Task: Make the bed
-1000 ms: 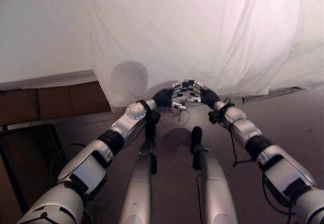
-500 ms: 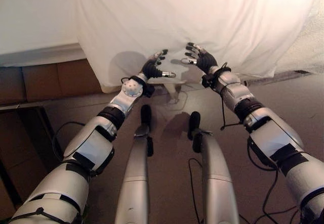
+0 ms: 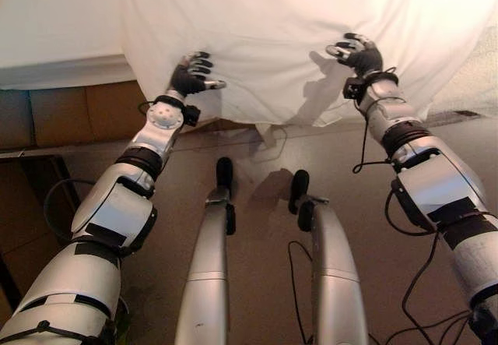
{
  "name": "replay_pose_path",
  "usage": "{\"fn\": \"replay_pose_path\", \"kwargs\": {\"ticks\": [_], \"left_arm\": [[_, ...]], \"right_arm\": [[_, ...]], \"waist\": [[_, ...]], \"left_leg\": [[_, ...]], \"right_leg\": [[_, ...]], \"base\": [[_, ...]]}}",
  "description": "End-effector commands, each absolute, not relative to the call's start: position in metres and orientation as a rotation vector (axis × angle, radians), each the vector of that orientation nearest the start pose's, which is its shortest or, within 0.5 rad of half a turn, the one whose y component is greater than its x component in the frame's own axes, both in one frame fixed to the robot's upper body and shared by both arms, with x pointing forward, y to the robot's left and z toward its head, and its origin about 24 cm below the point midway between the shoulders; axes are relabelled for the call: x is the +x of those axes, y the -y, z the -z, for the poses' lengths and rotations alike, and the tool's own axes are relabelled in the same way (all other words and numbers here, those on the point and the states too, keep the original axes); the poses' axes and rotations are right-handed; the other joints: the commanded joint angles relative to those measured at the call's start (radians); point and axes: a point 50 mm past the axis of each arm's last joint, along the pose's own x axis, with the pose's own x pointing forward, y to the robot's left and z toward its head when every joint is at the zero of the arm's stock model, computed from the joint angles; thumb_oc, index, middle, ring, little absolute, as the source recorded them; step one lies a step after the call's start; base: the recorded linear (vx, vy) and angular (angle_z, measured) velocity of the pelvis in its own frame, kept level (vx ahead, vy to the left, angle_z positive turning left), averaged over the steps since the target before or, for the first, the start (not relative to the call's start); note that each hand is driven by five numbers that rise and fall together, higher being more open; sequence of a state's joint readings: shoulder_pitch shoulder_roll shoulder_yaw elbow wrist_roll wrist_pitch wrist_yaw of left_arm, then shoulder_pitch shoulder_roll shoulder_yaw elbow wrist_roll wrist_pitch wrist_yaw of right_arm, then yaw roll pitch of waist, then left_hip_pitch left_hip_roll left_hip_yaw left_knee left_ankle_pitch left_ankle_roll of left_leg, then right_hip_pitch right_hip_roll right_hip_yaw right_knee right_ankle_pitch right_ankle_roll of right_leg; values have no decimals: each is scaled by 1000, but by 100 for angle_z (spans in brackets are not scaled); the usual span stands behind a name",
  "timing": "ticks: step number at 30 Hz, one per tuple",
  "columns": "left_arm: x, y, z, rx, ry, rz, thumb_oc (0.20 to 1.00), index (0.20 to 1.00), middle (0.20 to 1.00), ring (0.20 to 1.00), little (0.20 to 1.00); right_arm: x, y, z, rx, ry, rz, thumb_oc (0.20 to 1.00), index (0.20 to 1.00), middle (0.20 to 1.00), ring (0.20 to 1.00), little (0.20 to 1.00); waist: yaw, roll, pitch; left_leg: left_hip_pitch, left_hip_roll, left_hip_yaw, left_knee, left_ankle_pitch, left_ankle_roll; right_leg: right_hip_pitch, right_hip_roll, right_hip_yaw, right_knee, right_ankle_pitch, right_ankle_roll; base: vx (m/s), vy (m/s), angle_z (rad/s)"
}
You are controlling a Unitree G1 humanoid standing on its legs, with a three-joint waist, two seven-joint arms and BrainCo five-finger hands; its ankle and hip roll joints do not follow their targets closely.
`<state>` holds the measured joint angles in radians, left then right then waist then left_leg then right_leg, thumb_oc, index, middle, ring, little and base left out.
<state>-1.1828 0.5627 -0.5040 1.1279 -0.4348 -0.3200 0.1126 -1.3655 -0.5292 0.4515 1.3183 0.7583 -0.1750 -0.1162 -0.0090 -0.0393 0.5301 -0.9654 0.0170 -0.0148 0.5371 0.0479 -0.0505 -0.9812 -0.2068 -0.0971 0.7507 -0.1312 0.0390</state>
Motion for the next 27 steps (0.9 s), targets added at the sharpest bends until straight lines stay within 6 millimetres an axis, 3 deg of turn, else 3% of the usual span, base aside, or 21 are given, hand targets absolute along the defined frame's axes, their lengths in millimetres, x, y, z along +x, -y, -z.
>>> {"fn": "replay_pose_path", "kwargs": {"ticks": [1,3,4,5,7,11,14,17,18,19,21,25,27], "left_arm": [[402,-261,-240,298,383,-301,1000,1000,1000,1000,1000],[395,-281,-228,303,346,-365,1000,1000,1000,1000,1000],[395,-281,-228,304,346,-365,1000,1000,1000,1000,1000],[386,-300,-211,297,297,-428,1000,1000,1000,1000,1000],[377,-316,-189,298,226,-477,1000,1000,1000,1000,1000],[357,-327,-123,199,52,-530,1000,1000,1000,1000,1000],[337,-317,-64,179,-113,-475,1000,1000,1000,1000,1000],[312,-294,-6,177,-283,-376,1000,1000,1000,1000,1000],[312,-294,-6,177,-283,-376,1000,1000,1000,1000,1000],[297,-277,23,194,-384,-303,1000,1000,1000,1000,1000],[278,-252,54,228,-496,-193,1000,1000,1000,1000,1000],[238,-218,99,217,-686,-53,1000,1000,1000,1000,1000],[224,-204,111,196,-746,-16,1000,1000,1000,1000,1000]], "right_arm": [[404,288,-267,-26,284,444,1000,1000,1000,1000,1000],[395,310,-255,-15,254,521,1000,1000,1000,1000,1000],[395,310,-254,-16,253,521,1000,1000,1000,1000,1000],[387,326,-234,16,208,579,1000,1000,1000,1000,1000],[379,339,-213,42,155,637,1000,1000,1000,1000,1000],[367,340,-150,105,24,666,1000,1000,1000,1000,1000],[354,321,-87,122,-108,615,1000,1000,1000,1000,1000],[333,296,-29,117,-251,537,1000,1000,1000,1000,1000],[333,296,-29,117,-251,537,1000,1000,1000,1000,1000],[312,279,11,141,-368,504,1000,1000,1000,1000,1000],[289,256,48,190,-482,480,1000,1000,1000,1000,1000],[254,221,88,199,-623,401,1000,1000,1000,1000,1000],[236,210,103,184,-692,364,1000,1000,1000,1000,1000]], "waist": [[23,18,-41],[25,24,-41],[25,25,-40],[27,29,-42],[29,30,-45],[31,25,-71],[31,23,-99],[34,16,-142],[34,16,-140],[31,13,-176],[23,13,-206],[8,13,-264],[1,12,-302]], "left_leg": [[77,-17,59,-16,-81,-22],[111,-17,57,-56,-66,-26],[114,-17,57,-58,-66,-26],[151,-16,53,-106,-49,-29],[188,-17,49,-145,-33,-35],[307,-20,29,-259,5,-39],[432,-10,19,-361,35,-39],[553,8,13,-472,68,-35],[556,8,13,-474,69,-35],[629,17,12,-534,86,-36],[686,24,12,-568,92,-36],[786,48,16,-624,105,-44],[815,53,21,-624,98,-45]], "right_leg": [[92,-11,7,-149,52,79],[129,-9,0,-188,64,81],[131,-9,-1,-190,65,81],[168,-3,-7,-236,77,82],[212,3,-12,-287,91,84],[341,24,-28,-411,126,88],[461,38,-45,-494,149,91],[571,58,-49,-575,166,93],[575,58,-50,-577,167,93],[640,71,-48,-614,170,93],[693,80,-47,-628,167,92],[784,98,-39,-665,163,89],[828,99,-35,-710,181,90]], "base": [[21,-26,7],[21,-17,2],[36,-32,3],[37,-43,2],[45,-61,3],[73,-72,-1],[106,-60,-4],[115,-52,-4],[126,-46,-8],[108,-31,-2],[112,-25,-3],[73,-1,-4],[39,5,-5]]}}
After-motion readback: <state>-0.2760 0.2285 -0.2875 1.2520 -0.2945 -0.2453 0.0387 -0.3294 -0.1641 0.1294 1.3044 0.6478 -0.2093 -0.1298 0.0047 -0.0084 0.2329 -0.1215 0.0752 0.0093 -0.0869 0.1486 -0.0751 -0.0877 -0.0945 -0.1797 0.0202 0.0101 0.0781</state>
